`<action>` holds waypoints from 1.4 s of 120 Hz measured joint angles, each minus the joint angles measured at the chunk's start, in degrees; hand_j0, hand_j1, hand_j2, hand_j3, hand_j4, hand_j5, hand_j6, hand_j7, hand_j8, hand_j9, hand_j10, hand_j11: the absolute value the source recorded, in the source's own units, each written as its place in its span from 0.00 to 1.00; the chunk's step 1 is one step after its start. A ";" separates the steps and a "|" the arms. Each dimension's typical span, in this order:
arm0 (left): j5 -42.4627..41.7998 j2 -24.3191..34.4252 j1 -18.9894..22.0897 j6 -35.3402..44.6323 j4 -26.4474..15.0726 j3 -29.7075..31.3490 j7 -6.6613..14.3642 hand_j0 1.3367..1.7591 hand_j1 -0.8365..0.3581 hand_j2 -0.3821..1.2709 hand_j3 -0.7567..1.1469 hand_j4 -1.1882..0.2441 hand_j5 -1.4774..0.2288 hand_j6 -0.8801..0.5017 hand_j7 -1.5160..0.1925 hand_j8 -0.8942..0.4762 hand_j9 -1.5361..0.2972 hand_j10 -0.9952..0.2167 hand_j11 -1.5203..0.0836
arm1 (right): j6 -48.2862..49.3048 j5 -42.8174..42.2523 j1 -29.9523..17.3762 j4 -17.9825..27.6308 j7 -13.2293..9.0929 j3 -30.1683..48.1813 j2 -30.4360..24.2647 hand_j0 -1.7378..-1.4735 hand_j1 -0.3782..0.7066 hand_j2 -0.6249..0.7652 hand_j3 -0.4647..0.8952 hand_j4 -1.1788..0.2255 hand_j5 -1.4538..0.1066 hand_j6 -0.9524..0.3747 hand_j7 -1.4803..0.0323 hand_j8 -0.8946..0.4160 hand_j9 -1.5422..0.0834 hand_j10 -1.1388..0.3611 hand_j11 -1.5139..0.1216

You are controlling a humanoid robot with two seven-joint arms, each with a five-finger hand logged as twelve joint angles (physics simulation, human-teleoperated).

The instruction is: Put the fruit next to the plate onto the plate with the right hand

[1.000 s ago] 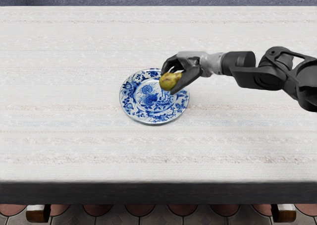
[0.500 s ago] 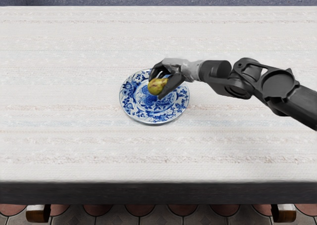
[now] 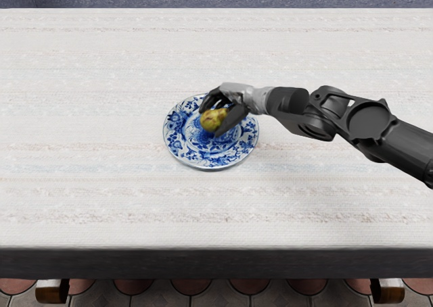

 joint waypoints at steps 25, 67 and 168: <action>0.00 0.00 0.04 0.00 0.00 0.00 0.00 0.76 0.97 0.23 0.40 0.81 0.85 0.62 0.87 0.64 0.82 0.80 0.93 | -0.68 0.44 -0.04 0.00 -0.04 -0.01 0.06 0.30 0.47 0.44 0.34 0.54 0.56 0.43 0.60 0.42 0.60 0.42 0.57; 0.00 0.00 0.04 0.00 0.00 -0.01 0.00 0.76 0.97 0.23 0.40 0.81 0.85 0.62 0.87 0.64 0.82 0.80 0.93 | 0.69 2.42 0.12 0.10 -0.10 0.57 -0.21 0.30 0.32 0.42 0.34 0.65 0.70 0.52 0.74 0.49 0.73 0.57 0.71; 0.00 0.00 -0.01 0.00 0.00 0.00 0.00 0.76 0.97 0.23 0.40 0.81 0.85 0.62 0.87 0.64 0.82 0.80 0.93 | 21.37 29.36 -0.31 0.46 -0.64 2.23 -21.11 0.30 0.03 0.45 0.34 0.84 0.93 0.71 0.97 0.68 0.94 0.76 0.92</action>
